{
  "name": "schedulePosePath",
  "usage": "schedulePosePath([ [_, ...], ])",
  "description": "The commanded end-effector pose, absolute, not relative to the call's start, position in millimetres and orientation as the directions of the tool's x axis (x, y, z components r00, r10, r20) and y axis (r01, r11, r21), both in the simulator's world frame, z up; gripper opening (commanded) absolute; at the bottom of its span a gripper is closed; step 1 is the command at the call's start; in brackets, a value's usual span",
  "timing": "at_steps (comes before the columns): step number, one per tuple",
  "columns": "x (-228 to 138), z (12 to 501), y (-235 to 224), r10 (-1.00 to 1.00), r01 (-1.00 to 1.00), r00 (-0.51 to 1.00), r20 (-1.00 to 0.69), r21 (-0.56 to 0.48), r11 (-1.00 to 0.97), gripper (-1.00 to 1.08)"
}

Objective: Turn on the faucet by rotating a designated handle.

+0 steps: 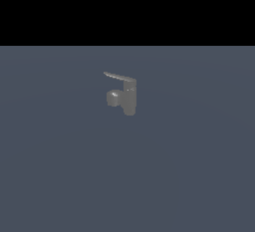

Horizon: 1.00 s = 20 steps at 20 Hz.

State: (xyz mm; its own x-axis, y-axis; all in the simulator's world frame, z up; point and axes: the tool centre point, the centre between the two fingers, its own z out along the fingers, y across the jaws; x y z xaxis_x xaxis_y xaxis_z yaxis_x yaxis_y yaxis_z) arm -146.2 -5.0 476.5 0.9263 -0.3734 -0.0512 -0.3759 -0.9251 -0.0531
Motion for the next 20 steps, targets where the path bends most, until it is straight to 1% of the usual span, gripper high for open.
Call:
schedulePosePath([
  [1, -126, 470, -3, -0.434, -0.438, 0.899, -0.062, -0.062, -0.897, -1.00],
  [10, -57, 439, 6, -0.637, -0.644, 0.764, -0.101, -0.069, -0.762, -1.00],
  [20, 16, 389, 17, -0.821, -0.829, 0.558, -0.124, -0.043, -0.557, -1.00],
])
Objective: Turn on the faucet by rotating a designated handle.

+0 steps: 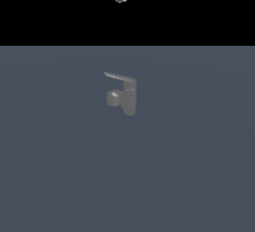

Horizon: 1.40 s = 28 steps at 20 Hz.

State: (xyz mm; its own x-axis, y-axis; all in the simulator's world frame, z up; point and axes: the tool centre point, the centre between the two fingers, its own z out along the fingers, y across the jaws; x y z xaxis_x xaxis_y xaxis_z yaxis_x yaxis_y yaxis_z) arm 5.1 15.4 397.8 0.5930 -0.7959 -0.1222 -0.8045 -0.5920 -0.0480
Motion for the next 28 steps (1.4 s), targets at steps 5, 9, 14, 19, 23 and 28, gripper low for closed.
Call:
schedulePosePath([
  [5, 49, 359, 24, -0.890, -0.898, 0.438, -0.122, -0.024, -0.439, -1.00],
  [9, 74, 332, 29, -0.934, -0.940, 0.339, -0.113, -0.010, -0.340, -1.00],
  [14, 102, 296, 37, -0.973, -0.977, 0.212, -0.093, 0.005, -0.214, -1.00],
  [19, 127, 257, 45, -0.994, -0.996, 0.086, -0.066, 0.013, -0.087, -1.00],
  [23, 143, 228, 52, -0.999, -1.000, -0.003, -0.043, 0.013, 0.002, -1.00],
  [28, 156, 199, 58, -0.996, -0.996, -0.084, -0.021, 0.008, 0.084, -1.00],
])
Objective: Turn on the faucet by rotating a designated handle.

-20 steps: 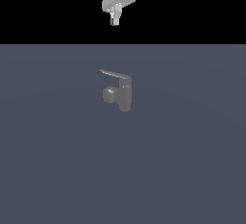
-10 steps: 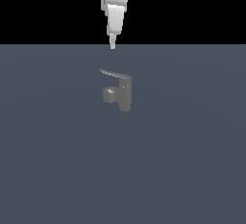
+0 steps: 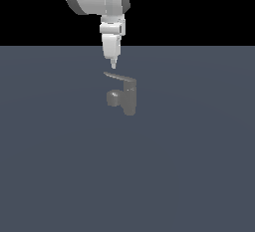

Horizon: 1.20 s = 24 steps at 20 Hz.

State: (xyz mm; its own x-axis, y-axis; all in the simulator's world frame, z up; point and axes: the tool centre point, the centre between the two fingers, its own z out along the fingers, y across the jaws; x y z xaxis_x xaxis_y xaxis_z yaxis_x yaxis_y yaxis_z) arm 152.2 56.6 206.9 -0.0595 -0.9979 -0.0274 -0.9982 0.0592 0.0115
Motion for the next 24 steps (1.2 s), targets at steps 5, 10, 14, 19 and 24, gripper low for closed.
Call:
schedulePosePath([
  [5, 164, 181, 63, -0.991, -0.991, -0.134, -0.006, 0.003, 0.134, -1.00],
  [10, 167, 173, 65, -0.988, -0.988, -0.154, 0.000, 0.000, 0.154, -1.00],
  [14, 167, 173, 65, -0.988, -0.988, -0.154, 0.000, 0.000, 0.154, -1.00],
  [19, 158, 173, 68, -0.988, -0.988, -0.153, 0.000, 0.001, 0.153, -1.00],
  [24, 148, 173, 71, -0.988, -0.988, -0.153, 0.000, 0.001, 0.153, -1.00],
])
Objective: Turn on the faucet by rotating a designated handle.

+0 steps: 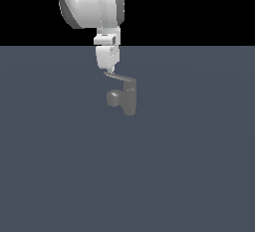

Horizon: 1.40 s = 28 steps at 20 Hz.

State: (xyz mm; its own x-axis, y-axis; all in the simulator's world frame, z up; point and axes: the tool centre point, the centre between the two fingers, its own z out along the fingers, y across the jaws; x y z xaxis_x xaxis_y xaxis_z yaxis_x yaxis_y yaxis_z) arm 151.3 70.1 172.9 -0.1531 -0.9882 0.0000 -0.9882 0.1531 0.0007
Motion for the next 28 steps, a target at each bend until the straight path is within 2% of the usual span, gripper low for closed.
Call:
schedulePosePath([
  [1, 146, 173, 72, -0.988, -0.988, -0.153, 0.000, 0.001, 0.153, -1.00],
  [22, 96, 173, 89, -0.988, -0.988, -0.154, 0.000, 0.000, 0.154, -1.00],
  [28, 90, 173, 80, -0.987, -0.987, -0.158, 0.002, -0.003, 0.158, -1.00],
])
